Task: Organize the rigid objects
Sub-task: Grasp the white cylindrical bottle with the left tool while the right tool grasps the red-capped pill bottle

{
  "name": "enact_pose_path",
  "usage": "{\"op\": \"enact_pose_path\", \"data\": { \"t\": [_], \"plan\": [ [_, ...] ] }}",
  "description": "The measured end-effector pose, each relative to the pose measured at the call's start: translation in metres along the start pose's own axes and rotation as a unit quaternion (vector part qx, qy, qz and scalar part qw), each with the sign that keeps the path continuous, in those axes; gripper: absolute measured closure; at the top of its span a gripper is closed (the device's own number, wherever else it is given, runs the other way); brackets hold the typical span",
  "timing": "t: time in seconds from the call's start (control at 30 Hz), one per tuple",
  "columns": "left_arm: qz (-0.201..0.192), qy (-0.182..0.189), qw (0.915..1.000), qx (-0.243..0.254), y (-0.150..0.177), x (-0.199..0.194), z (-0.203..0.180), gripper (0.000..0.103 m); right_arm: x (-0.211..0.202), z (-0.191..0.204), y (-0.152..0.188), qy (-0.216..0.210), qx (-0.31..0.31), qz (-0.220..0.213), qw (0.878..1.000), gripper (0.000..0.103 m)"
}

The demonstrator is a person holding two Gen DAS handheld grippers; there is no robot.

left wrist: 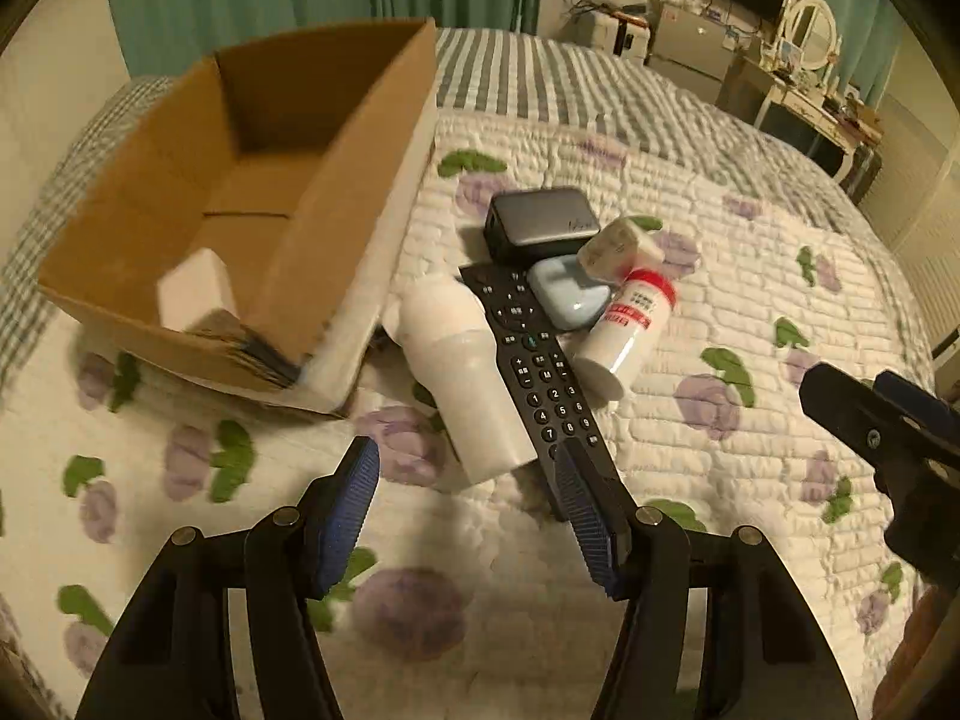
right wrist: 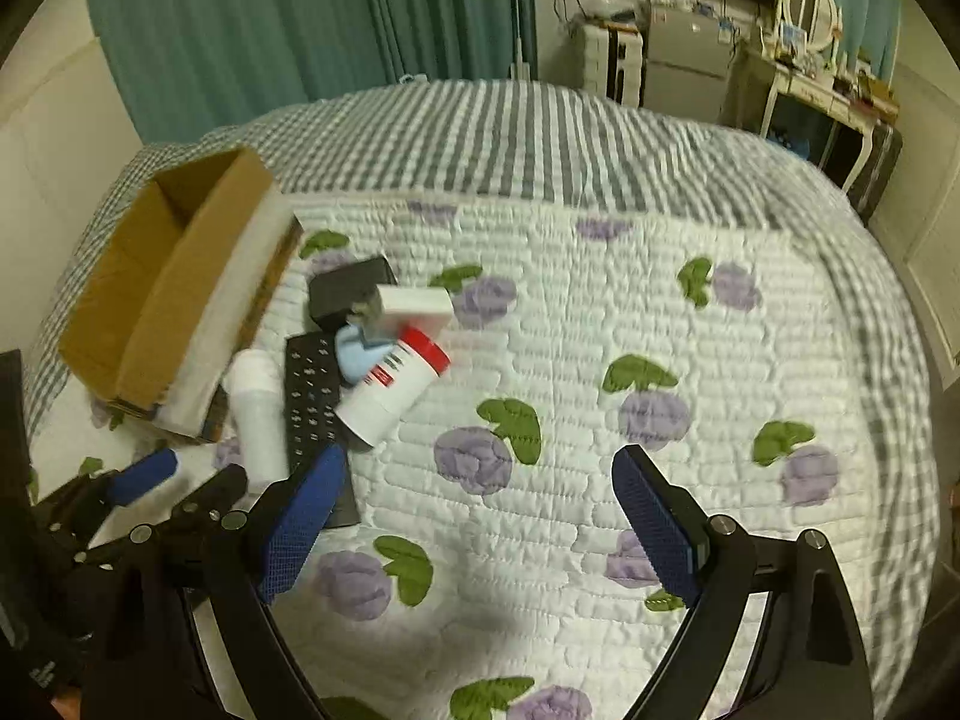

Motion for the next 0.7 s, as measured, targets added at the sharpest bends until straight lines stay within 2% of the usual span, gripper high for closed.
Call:
{"op": "enact_pose_path", "data": {
  "t": [0.17,0.27,0.4,0.5,0.7],
  "plan": [
    [0.008,0.005,0.9997,-0.023,-0.005,0.03,-0.001,0.041,0.023,-0.008,0.004,-0.01,0.005,0.011,1.0,0.012],
    [0.012,0.013,0.9987,-0.049,-0.009,0.044,0.003,0.055,0.033,-0.013,0.003,-0.01,0.007,0.012,1.0,0.012],
    [0.0,0.012,0.9985,-0.053,-0.016,0.049,0.003,0.058,0.042,-0.017,0.0,-0.014,0.011,0.011,1.0,0.012],
    [0.002,0.027,0.997,-0.073,-0.018,0.054,0.01,0.067,0.049,-0.017,0.0,-0.018,0.014,0.014,1.0,0.012],
    [0.011,0.026,0.9972,-0.069,-0.007,0.042,0.02,0.071,0.059,-0.007,0.0,-0.029,0.006,0.022,0.999,0.012]
  ]
}}
Point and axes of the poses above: each gripper's, at about its wrist camera, not at the fingertips, and x roughly the way its jaws point, z to its left, y to its underside, the point moved 3 cm from there along x, roughly the way its jaws point
